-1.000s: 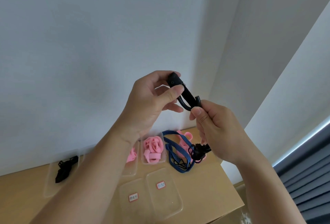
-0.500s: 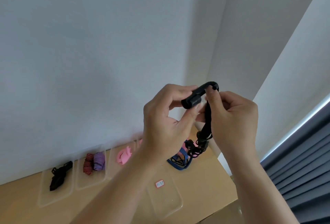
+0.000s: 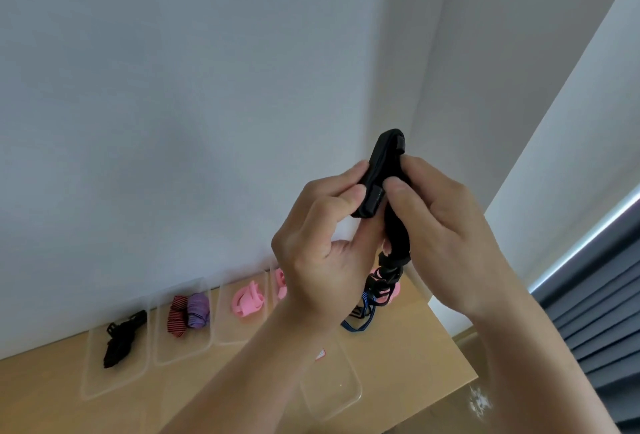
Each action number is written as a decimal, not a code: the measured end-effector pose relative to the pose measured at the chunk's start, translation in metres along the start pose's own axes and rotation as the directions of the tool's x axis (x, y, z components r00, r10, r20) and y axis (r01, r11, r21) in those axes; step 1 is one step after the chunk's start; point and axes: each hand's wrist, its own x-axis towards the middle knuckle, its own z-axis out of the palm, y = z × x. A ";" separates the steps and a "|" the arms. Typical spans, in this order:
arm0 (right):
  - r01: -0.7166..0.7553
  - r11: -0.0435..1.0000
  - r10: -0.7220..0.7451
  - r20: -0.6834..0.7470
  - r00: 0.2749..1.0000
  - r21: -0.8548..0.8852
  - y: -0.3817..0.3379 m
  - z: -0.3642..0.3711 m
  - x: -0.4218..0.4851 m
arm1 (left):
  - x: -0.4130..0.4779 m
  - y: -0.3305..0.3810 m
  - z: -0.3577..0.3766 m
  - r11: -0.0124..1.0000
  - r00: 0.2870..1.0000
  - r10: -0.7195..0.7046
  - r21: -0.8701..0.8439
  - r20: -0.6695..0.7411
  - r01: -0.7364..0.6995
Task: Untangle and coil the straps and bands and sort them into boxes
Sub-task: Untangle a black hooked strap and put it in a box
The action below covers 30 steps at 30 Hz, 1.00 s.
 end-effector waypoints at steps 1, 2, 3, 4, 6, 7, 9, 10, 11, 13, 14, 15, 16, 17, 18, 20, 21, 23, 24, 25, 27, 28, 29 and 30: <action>0.016 1.000 -0.016 0.046 0.999 0.016 -0.001 0.000 0.000 | -0.001 0.000 0.000 1.000 1.000 0.009 0.017 -0.012 -0.009; 0.034 0.999 -0.034 0.077 0.996 -0.001 0.000 0.000 0.000 | -0.001 0.001 0.001 0.999 1.000 0.018 0.034 -0.019 -0.018; 0.048 0.998 -0.044 0.088 0.995 -0.037 0.002 0.001 0.001 | -0.002 0.002 0.001 0.999 1.000 0.017 0.047 -0.023 -0.016; 0.051 0.997 -0.046 0.084 0.995 -0.058 0.005 0.002 0.003 | -0.003 0.004 0.002 0.999 1.000 -0.003 0.053 -0.024 0.004; 0.045 0.999 -0.043 0.074 0.996 -0.019 0.010 0.003 0.006 | -0.006 0.006 0.002 0.996 0.998 -0.069 0.058 -0.011 0.070; 0.033 0.999 -0.035 0.083 0.996 0.027 0.012 0.003 0.006 | -0.008 0.007 0.001 0.993 0.995 -0.102 0.056 0.017 0.101; -0.003 0.995 -0.010 0.121 0.993 0.104 0.015 0.000 0.006 | -0.011 0.008 -0.003 0.981 0.971 -0.194 0.025 0.139 0.193; -0.010 0.994 -0.006 0.145 0.989 0.108 0.016 -0.002 0.005 | -0.010 0.009 -0.006 0.966 0.943 -0.253 0.003 0.217 0.259; -0.013 0.995 -0.003 0.165 0.986 0.096 0.018 -0.003 0.004 | -0.008 0.012 -0.010 0.949 0.907 -0.301 -0.006 0.295 0.316; -0.011 0.998 0.000 0.178 0.984 0.064 0.019 -0.005 0.005 | -0.001 0.019 -0.018 0.924 0.827 -0.351 0.019 0.438 0.382; -0.010 0.999 0.001 0.173 0.985 0.049 0.021 -0.006 0.007 | 0.004 0.023 -0.022 0.912 0.779 -0.363 0.022 0.511 0.410; -0.011 0.999 0.005 0.165 0.986 0.034 0.023 -0.007 0.008 | 0.011 0.027 -0.026 0.891 0.725 -0.381 0.020 0.574 0.453; -0.013 1.000 0.010 0.155 0.988 0.017 0.025 -0.010 0.011 | 0.018 0.028 -0.031 0.861 0.671 -0.407 0.013 0.619 0.509; -0.010 1.000 0.011 0.148 0.989 -0.010 0.025 -0.013 0.013 | 0.026 0.028 -0.036 0.831 0.637 -0.430 0.006 0.640 0.556; 0.000 0.999 0.008 0.155 0.988 -0.046 0.025 -0.016 0.015 | 0.035 0.026 -0.039 0.811 0.629 -0.455 0.001 0.630 0.585; 0.032 0.990 0.000 0.233 0.972 -0.136 0.024 -0.020 0.019 | 0.054 0.018 -0.044 0.787 0.634 -0.520 0.032 0.572 0.617; 0.049 0.982 0.005 0.284 0.959 -0.183 0.023 -0.020 0.021 | 0.063 0.014 -0.044 0.766 0.611 -0.562 0.071 0.557 0.639; 0.064 0.968 0.029 0.361 0.932 -0.244 0.022 -0.018 0.025 | 0.078 0.006 -0.042 0.742 0.535 -0.615 0.197 0.580 0.641; 0.067 0.966 0.036 0.384 0.923 -0.251 0.022 -0.016 0.026 | 0.083 0.003 -0.040 0.740 0.506 -0.626 0.247 0.594 0.625; 0.068 0.965 0.039 0.395 0.918 -0.254 0.022 -0.015 0.028 | 0.086 0.001 -0.038 0.733 0.490 -0.635 0.264 0.598 0.627; 0.028 0.971 0.067 0.383 0.921 -0.237 0.025 -0.015 0.031 | 0.088 -0.003 -0.037 0.697 0.471 -0.651 0.224 0.596 0.681; -0.007 0.979 0.085 0.376 0.923 -0.203 0.026 -0.017 0.032 | 0.088 -0.005 -0.037 0.670 0.457 -0.657 0.187 0.599 0.718; -0.038 0.987 0.093 0.369 0.925 -0.154 0.027 -0.020 0.033 | 0.088 -0.005 -0.037 0.634 0.439 -0.661 0.140 0.609 0.760; -0.044 0.994 0.077 0.355 0.932 -0.099 0.027 -0.023 0.034 | 0.087 -0.007 -0.037 0.595 0.428 -0.658 0.080 0.619 0.800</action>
